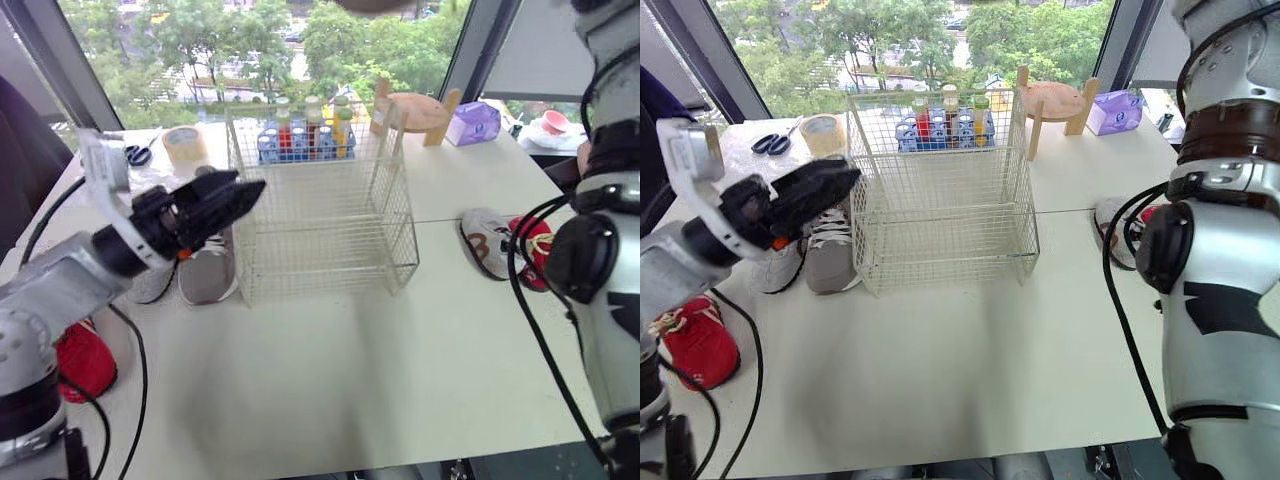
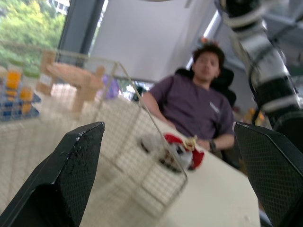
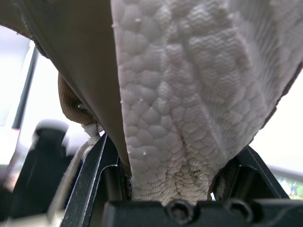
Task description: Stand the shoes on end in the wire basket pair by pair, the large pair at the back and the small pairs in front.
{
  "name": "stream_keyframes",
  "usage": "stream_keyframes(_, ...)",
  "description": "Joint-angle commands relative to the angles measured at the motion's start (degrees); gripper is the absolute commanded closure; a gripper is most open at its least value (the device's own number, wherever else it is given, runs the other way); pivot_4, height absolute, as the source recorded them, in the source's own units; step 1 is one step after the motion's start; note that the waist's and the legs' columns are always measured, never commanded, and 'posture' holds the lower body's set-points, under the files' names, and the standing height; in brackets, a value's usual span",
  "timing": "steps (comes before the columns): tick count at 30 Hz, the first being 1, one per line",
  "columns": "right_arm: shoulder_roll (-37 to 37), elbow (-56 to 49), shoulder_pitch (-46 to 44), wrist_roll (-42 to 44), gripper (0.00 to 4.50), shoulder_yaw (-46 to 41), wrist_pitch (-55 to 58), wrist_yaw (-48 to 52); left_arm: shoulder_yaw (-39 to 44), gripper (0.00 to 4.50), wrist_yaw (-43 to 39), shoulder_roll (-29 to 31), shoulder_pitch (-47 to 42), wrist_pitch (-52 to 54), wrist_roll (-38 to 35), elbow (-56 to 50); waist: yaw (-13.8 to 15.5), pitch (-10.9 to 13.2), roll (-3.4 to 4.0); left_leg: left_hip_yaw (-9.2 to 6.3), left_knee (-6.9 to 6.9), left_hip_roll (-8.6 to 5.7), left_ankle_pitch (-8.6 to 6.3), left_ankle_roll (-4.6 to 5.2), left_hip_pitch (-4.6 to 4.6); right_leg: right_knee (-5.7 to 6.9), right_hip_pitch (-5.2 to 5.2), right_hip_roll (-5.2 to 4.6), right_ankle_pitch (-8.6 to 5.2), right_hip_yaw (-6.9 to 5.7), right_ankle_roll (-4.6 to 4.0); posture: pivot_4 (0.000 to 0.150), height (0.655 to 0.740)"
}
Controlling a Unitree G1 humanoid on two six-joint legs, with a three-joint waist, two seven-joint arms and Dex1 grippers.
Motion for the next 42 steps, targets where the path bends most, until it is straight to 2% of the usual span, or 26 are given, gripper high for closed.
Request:
stream_keyframes(1,0.47,6.13,-4.37,-5.62,2.75,3.24,-5.88,10.44,2.05,0.02,1.76,3.86,2.74,-1.12,-0.77,-5.3,-0.18,0.02,0.04,0.0,0.0,0.01,0.0,0.0,0.0,0.02,0.0,0.0,0.0,0.0,0.0,0.15,0.74)
stream_keyframes(5,1.61,11.91,-5.94,-10.92,2.75,5.39,-10.14,14.55,2.9,0.02,2.5,8.54,5.1,-1.67,2.75,-8.0,-0.19,0.06,0.09,-0.01,0.0,-0.01,0.02,-0.05,-0.09,0.02,-0.07,-0.03,0.0,0.0,0.0,0.15,0.74)
stream_keyframes(10,1.74,16.31,-7.36,-14.61,2.75,5.5,-10.59,16.03,4.58,0.02,2.66,10.97,8.36,-3.03,1.17,-9.53,0.5,0.12,0.17,0.02,-0.01,-0.08,0.03,-0.09,-0.12,-0.05,-0.1,-0.12,0.0,0.0,-0.01,0.15,0.74)
stream_keyframes(16,2.62,18.86,-7.7,-18.49,2.75,6.7,-6.69,21.3,5.09,0.02,2.78,11.11,11.71,-4.79,0.4,-10.4,0.64,0.13,0.19,0.0,-0.01,-0.08,0.09,-0.19,-0.09,-0.02,-0.07,-0.13,-0.01,-0.01,-0.05,0.15,0.74)
stream_keyframes(21,2.25,19.75,-7.84,-19.05,2.75,4.72,-5.77,20.74,5.68,0.02,4.07,10.48,14.45,-6.51,-0.23,-11.85,0.66,0.15,0.23,0.01,-0.07,-0.08,0.12,-0.26,-0.12,-0.04,-0.12,-0.14,0.0,-0.01,-0.05,0.15,0.74)
stream_keyframes(25,3.82,20.49,-5.9,-21.49,2.75,6.73,-4.09,23.58,5.15,0.02,4.32,10.54,15.64,-7.77,-0.56,-12.32,0.63,0.16,0.23,0.02,-0.12,-0.08,0.12,-0.24,-0.12,-0.05,-0.15,-0.15,0.0,-0.01,-0.05,0.15,0.74)
stream_keyframes(32,6.28,22.29,-3.16,-25.71,2.75,7.74,-4.55,19.26,2.99,0.02,5.14,10.52,15.14,-9.22,-0.29,-12.25,0.71,0.16,0.23,0.03,-0.12,-0.08,0.14,-0.28,-0.09,-0.02,-0.13,-0.1,0.01,-0.01,-0.05,0.15,0.74)
stream_keyframes(37,6.17,23.04,-2.16,-27.26,0.35,6.67,-6.37,14.14,2.24,0.0,6.18,10.14,15.67,-10.13,-0.56,-12.84,0.71,0.16,0.23,0.04,-0.1,-0.1,0.19,-0.37,-0.11,-0.02,-0.13,-0.09,0.01,-0.01,-0.04,0.15,0.74)
stream_keyframes(38,6.06,23.04,-2.18,-27.35,0.04,6.47,-6.53,13.78,2.1,0.0,6.23,10.15,15.64,-10.23,-0.52,-12.82,0.7,0.16,0.23,0.04,-0.1,-0.1,0.19,-0.37,-0.11,-0.02,-0.13,-0.05,0.01,-0.01,-0.04,0.15,0.74)
stream_keyframes(42,3.93,22.84,-2.74,-26.81,0.04,4.7,-6.62,13.42,1.5,0.0,6.24,10.09,15.12,-10.54,-0.48,-12.43,0.75,0.16,0.23,0.04,-0.1,-0.1,0.16,-0.31,-0.1,-0.01,-0.13,0.0,0.01,-0.02,-0.04,0.15,0.74)
